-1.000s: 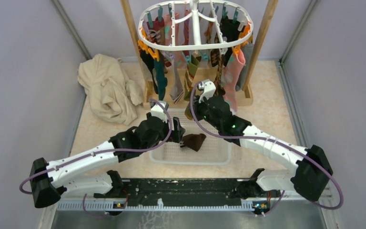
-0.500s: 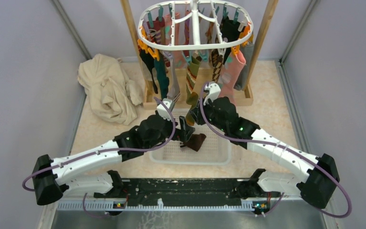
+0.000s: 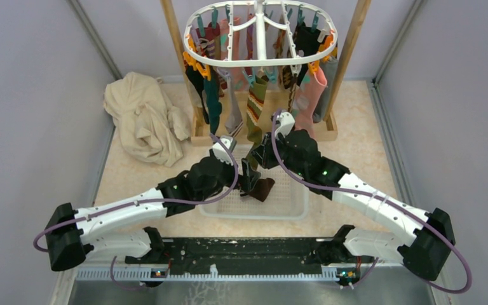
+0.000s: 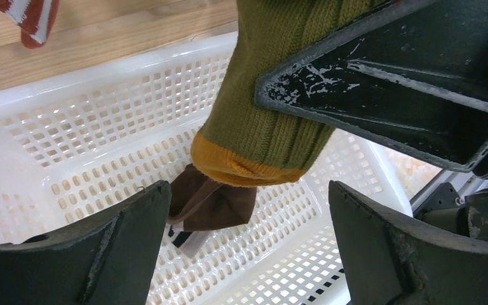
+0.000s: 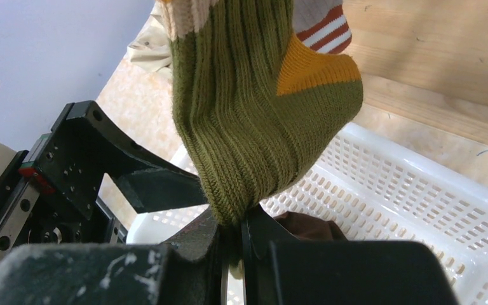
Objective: Remove the socks clipped to the hanger
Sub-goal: Remove the sock from the hanger.
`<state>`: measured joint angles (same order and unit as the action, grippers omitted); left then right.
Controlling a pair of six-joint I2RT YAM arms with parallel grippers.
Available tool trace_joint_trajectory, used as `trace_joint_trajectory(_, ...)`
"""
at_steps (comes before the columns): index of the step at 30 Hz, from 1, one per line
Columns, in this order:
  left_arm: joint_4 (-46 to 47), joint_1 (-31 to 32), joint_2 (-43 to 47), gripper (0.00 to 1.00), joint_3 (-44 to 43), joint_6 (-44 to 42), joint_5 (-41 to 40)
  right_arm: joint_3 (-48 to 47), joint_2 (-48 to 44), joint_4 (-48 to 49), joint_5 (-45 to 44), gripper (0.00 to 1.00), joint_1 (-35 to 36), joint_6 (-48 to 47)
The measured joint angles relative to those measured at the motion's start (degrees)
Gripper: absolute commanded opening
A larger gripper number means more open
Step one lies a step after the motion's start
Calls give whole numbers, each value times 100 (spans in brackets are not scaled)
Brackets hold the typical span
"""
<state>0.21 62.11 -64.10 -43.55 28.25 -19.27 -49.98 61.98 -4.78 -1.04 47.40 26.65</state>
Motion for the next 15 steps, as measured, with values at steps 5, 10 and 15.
trace_joint_trajectory(5, 339, 7, 116, 99, 275, -195, -4, -7, 0, -149, 127, 8, 0, 15)
trace_joint_trajectory(10, 750, 7, 162, 99, 393, -396, 90, -63, -2, -262, 260, 8, 0, 46)
trace_joint_trajectory(15, 1187, 7, 120, 89, 393, -542, 214, -127, -20, -304, 332, 8, 0, 50)
